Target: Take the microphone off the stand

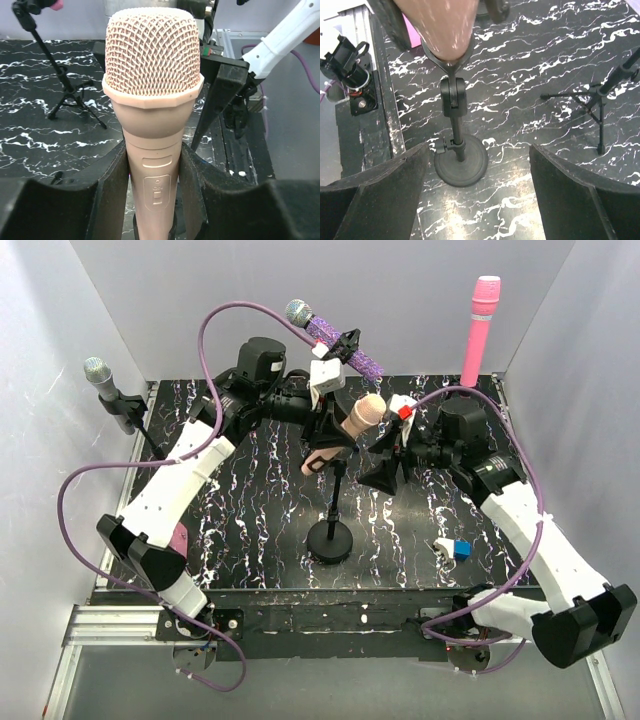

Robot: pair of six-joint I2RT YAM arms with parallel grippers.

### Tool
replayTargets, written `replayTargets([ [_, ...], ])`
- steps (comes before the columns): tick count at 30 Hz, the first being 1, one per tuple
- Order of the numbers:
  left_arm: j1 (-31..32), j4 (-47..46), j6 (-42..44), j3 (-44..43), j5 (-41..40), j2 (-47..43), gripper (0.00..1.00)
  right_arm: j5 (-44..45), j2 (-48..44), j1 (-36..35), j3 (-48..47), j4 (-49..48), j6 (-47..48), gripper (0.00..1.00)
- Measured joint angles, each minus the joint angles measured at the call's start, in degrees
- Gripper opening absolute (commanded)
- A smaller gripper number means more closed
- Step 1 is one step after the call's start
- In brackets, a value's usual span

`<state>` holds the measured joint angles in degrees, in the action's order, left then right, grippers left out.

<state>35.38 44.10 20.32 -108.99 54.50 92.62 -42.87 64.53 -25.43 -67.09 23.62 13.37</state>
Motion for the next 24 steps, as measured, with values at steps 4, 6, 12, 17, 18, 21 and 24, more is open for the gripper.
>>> replayTargets([
  [4,-0.96,-2.01,-0.5,-0.81,-1.07,1.11,0.0,-0.44,2.34,-0.85,-0.46,-3.87,-1.46,0.87],
  [6,-1.75,-3.54,-1.2,-0.81,-1.75,1.64,0.0,-0.61,3.56,-1.33,-0.66,-5.7,-2.12,0.86],
  [12,-2.97,-7.34,-2.58,0.02,-5.07,1.77,0.0,-1.49,7.17,-2.19,-1.81,-10.54,-4.04,0.81],
  [17,-3.54,-10.91,-3.78,1.92,-7.69,1.16,0.0,-1.46,9.73,-3.04,-1.86,-14.47,-6.19,0.72],
  [18,-3.69,-11.34,-3.89,2.43,-8.17,0.85,0.0,-1.46,10.12,-3.26,-1.88,-15.34,-6.6,0.69],
  [21,-4.04,-12.07,-4.02,3.96,-9.11,-0.31,0.0,-1.38,11.39,-4.11,-1.92,-18.05,-7.43,0.58],
  [24,-4.5,-12.5,-4.0,5.97,-10.08,-2.16,0.0,-1.4,12.41,-5.18,-1.92,-20.17,-7.43,0.52],
])
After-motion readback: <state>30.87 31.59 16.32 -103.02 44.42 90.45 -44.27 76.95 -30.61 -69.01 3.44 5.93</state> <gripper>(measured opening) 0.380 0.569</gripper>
